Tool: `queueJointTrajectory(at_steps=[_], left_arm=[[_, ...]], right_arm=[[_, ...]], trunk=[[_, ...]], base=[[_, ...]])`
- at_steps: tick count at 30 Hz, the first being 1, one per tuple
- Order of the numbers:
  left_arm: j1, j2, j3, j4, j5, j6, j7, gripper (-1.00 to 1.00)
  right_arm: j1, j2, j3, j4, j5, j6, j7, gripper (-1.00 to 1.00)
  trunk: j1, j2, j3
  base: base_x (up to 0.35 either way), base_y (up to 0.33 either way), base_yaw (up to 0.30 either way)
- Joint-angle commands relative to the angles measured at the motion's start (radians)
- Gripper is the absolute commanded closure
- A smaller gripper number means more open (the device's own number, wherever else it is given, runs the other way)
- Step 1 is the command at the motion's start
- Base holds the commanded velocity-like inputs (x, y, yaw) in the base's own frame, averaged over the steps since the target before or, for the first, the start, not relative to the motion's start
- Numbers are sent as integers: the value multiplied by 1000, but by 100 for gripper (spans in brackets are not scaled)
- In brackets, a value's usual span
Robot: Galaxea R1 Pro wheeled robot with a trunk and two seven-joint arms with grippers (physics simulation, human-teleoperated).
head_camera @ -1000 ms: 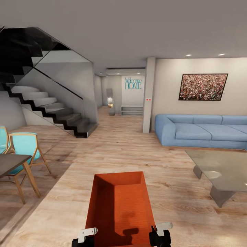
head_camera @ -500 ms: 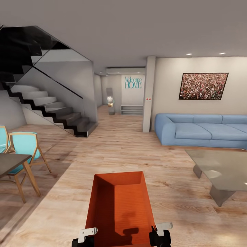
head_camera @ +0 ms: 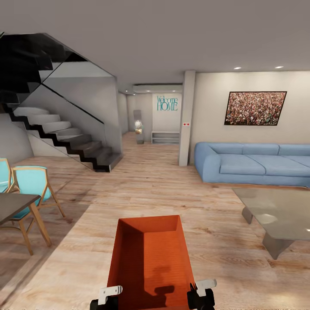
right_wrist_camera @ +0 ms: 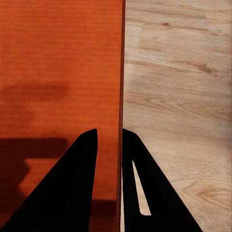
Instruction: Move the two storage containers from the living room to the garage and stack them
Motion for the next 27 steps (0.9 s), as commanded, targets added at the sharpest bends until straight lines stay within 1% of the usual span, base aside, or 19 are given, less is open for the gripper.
queueJointTrajectory(at_steps=[1,19,22,27], left_arm=[[-1,0,-1,-2,-9,-1,8,100],[-1,0,-3,-2,-9,-2,11,100],[-1,1,-3,-2,-9,-2,11,100],[-1,1,-4,-2,-9,-2,11,100]], right_arm=[[-1,0,-2,1,9,0,-9,100],[-1,0,-2,1,9,0,-9,100],[-1,0,-2,1,9,0,-9,100],[-1,0,-2,1,9,-1,-9,100]], trunk=[[0,-1,-3],[0,-1,-7],[0,-1,-7],[0,-1,-7]], base=[[0,0,0],[4,0,0],[146,0,0],[294,0,0]])
